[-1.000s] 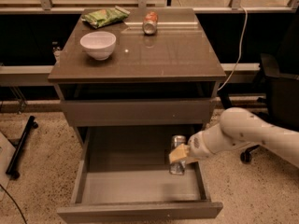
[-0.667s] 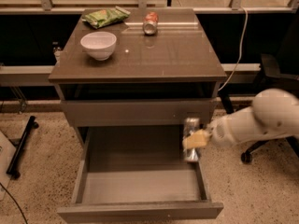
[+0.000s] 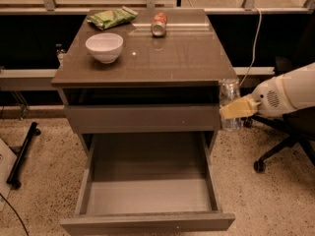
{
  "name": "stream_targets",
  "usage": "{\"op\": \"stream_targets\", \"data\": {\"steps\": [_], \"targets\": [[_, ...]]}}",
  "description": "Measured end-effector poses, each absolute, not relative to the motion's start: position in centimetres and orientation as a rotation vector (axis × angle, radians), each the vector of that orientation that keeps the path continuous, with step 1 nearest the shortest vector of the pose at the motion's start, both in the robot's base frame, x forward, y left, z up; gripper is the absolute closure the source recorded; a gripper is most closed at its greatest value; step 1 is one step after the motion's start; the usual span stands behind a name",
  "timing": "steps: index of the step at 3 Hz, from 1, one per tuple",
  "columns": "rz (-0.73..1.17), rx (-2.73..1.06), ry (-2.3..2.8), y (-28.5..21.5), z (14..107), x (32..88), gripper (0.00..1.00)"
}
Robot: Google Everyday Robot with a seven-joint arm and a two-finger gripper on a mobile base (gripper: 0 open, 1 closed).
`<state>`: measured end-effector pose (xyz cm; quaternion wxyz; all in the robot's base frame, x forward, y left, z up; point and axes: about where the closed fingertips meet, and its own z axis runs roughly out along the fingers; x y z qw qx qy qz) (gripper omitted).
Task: Pick redbull can from middle drawer and place on counter
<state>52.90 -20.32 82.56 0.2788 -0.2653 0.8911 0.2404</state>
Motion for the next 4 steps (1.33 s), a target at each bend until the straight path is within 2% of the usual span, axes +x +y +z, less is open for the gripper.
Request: {"op": "stream_targets", "data": {"steps": [1,2,4], "targets": [[0.555,-0.749,2.323,-22.9,86.7,57.1,1.0],[0.514,-0.736,2.259,-23.9,90.3,58.9,1.0],[0.52,-0.69,2.197,-23.5,91.3,59.7,1.0]]}}
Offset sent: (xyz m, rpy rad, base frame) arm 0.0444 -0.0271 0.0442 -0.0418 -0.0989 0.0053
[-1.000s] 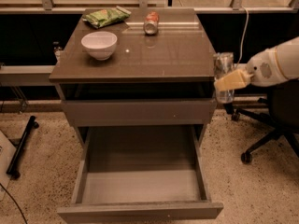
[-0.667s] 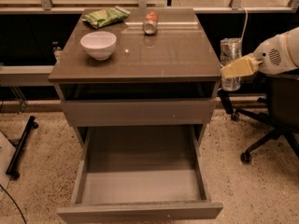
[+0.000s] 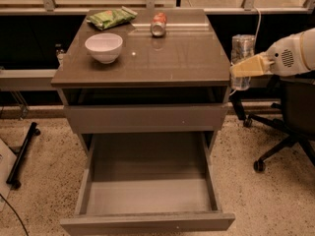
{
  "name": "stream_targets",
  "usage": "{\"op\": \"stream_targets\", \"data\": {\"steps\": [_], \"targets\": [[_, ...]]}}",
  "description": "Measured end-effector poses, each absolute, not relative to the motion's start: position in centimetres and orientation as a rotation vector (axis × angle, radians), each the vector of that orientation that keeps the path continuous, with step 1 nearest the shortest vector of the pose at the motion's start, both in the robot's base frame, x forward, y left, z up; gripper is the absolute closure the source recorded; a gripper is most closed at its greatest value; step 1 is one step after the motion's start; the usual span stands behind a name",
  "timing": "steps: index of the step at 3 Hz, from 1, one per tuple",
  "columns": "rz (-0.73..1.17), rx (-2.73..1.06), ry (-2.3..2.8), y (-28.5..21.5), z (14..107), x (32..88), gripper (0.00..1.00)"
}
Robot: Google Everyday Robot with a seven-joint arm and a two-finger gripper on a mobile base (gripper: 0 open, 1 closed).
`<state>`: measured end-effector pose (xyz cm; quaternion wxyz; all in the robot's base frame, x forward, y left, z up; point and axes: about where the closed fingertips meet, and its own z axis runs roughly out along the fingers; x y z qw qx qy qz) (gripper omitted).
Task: Pick redbull can from middle drawer and place on counter
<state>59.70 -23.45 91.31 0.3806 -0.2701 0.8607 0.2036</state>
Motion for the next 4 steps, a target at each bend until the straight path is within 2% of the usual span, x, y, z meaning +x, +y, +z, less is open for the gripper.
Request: {"op": "stream_targets", "data": {"steps": [4], "targets": [[0.531,-0.715,1.894,-11.7,92.2,72.0,1.0]]}}
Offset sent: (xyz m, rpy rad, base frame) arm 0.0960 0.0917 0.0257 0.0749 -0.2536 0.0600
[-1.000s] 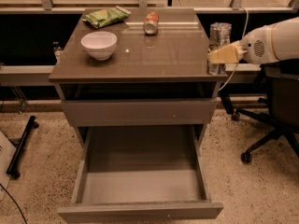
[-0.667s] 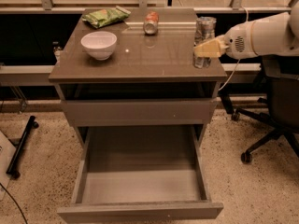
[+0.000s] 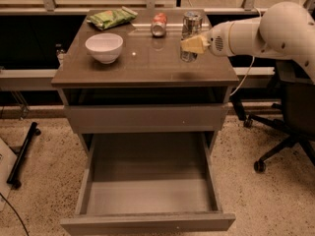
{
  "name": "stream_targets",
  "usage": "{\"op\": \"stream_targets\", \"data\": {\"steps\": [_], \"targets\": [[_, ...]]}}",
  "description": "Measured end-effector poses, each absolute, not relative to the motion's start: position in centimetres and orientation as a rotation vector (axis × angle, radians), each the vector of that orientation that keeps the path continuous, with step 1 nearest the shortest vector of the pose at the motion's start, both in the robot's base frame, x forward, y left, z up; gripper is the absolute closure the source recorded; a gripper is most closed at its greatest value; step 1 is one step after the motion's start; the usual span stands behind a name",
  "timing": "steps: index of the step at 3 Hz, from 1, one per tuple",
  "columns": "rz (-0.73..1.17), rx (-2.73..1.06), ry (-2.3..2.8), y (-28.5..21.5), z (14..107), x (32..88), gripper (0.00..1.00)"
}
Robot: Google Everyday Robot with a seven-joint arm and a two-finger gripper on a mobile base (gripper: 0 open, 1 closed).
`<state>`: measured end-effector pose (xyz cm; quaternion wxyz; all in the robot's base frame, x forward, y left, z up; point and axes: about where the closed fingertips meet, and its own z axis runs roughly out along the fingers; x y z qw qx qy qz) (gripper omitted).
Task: Pick redbull can from middle drawer and place on counter
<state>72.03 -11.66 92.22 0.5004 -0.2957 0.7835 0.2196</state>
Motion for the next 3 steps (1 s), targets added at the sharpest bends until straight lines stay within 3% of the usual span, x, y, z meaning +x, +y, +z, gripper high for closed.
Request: {"op": "stream_targets", "data": {"steps": [2,3], "targets": [[0.459,-0.728,1.83,-8.4,90.3,76.9,1.0],[0.387,-0.716,1.848,-7.6,88.4,78.9,0.82]]}}
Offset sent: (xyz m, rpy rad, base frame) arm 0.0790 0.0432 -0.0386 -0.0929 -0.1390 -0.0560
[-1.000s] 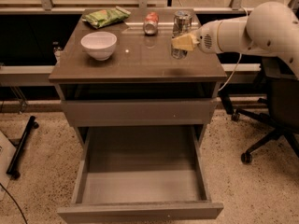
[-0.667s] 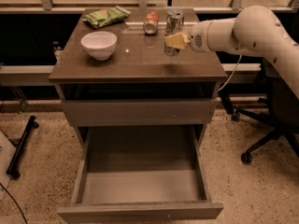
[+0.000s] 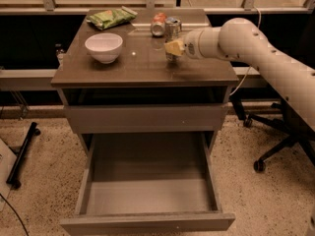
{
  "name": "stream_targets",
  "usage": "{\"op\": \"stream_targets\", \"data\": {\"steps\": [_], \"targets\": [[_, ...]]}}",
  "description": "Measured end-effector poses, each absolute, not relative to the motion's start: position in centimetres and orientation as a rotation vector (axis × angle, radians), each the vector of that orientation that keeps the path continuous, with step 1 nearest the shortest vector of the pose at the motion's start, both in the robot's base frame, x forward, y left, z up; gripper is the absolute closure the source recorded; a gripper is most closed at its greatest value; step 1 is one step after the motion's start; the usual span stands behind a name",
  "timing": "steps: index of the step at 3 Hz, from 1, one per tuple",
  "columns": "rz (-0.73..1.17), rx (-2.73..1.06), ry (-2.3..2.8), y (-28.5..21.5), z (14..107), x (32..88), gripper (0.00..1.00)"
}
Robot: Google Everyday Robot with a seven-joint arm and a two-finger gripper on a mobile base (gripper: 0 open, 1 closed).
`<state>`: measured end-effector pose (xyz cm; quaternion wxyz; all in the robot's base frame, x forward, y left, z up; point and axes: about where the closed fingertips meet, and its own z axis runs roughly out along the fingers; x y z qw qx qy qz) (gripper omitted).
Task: Pick redbull can from middle drawer and place on counter
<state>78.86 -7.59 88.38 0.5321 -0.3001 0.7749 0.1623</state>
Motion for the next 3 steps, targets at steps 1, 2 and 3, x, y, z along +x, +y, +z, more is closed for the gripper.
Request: {"op": "stream_targets", "data": {"steps": [1,2,3], "targets": [[0.379,-0.665,1.879,-7.55,86.68,80.33,0.59],[0.384,-0.665,1.881,-7.36,86.59,80.33,0.35],[0.387,-0.667,1.882,-7.13,86.44,80.34,0.12]]}}
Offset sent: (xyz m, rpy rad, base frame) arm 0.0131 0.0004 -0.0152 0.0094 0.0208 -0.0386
